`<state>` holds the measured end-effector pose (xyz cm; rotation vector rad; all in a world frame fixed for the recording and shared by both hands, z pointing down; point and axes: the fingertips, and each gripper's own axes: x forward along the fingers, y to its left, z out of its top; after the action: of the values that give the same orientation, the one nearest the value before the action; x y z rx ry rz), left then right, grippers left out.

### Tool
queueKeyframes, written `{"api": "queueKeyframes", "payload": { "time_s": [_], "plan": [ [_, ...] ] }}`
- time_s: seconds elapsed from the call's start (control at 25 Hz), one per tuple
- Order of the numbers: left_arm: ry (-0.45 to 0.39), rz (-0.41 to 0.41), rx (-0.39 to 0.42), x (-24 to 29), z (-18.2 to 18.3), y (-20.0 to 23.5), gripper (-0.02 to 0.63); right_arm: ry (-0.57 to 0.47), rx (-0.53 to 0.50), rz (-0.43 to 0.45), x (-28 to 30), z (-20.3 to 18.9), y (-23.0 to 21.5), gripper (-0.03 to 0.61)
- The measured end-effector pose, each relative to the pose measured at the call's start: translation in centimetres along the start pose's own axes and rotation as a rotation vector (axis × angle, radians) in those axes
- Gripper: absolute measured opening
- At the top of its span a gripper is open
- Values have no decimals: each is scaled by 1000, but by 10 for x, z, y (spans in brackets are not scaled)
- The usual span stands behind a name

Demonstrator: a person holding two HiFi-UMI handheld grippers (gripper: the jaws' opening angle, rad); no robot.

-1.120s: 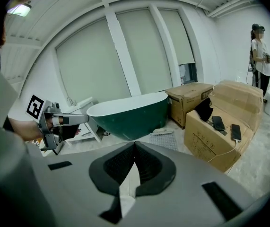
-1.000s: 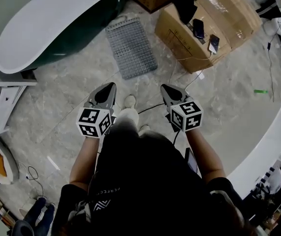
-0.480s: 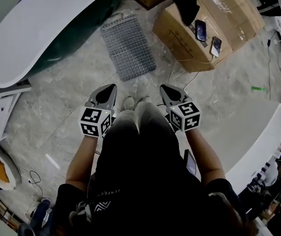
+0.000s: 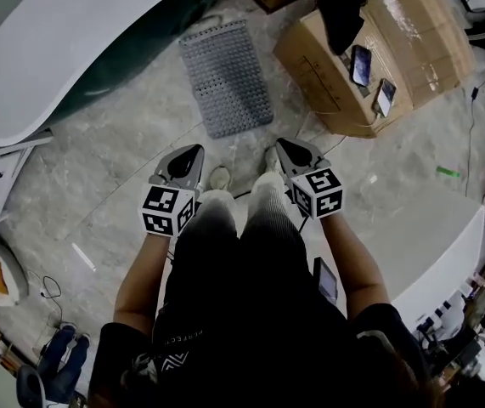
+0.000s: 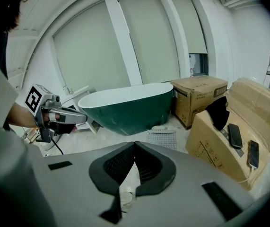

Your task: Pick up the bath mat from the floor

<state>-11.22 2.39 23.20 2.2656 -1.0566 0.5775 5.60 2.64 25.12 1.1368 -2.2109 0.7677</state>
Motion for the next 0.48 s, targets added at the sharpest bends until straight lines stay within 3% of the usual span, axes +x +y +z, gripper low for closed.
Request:
{"api": "queueKeyframes", "payload": {
  "time_s": [0.48],
  "plan": [
    [59,131,-112,100,-36,-19,5,144,-126,146,48,-45,-71,-2]
  ]
}}
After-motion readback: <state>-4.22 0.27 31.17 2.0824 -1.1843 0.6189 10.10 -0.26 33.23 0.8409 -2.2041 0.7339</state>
